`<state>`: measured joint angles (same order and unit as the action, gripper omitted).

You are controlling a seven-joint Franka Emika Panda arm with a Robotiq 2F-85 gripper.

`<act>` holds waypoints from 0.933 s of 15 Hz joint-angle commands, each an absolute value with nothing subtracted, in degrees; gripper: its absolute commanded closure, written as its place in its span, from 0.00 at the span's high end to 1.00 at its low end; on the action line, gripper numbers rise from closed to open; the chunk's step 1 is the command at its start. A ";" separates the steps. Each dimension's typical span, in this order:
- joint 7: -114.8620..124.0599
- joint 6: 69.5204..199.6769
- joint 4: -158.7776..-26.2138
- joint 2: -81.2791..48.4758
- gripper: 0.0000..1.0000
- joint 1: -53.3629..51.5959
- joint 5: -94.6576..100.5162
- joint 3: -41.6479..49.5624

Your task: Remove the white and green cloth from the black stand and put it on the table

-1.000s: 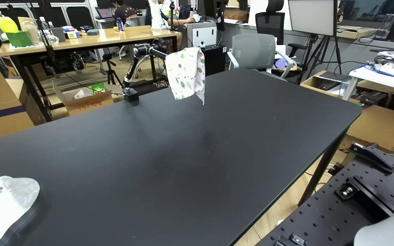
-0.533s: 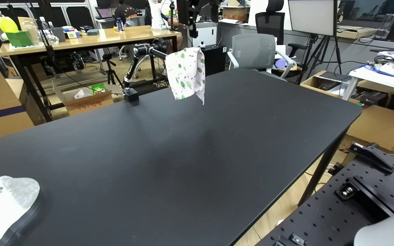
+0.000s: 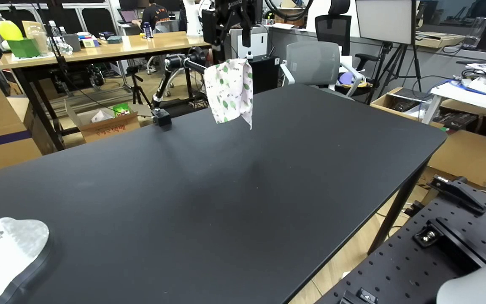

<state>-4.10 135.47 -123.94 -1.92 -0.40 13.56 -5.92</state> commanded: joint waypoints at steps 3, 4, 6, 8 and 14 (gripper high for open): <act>-6.92 133.78 -120.68 -4.34 0.51 -1.26 11.33 -4.48; -7.32 133.58 -120.51 -4.49 0.45 -1.24 10.93 -4.41; -7.69 133.39 -120.27 -4.84 0.31 -1.20 10.64 -4.29; -8.07 133.36 -120.21 -5.10 0.17 -1.16 10.29 -4.17; -8.59 133.12 -120.40 -4.73 0.05 -1.18 9.94 -4.03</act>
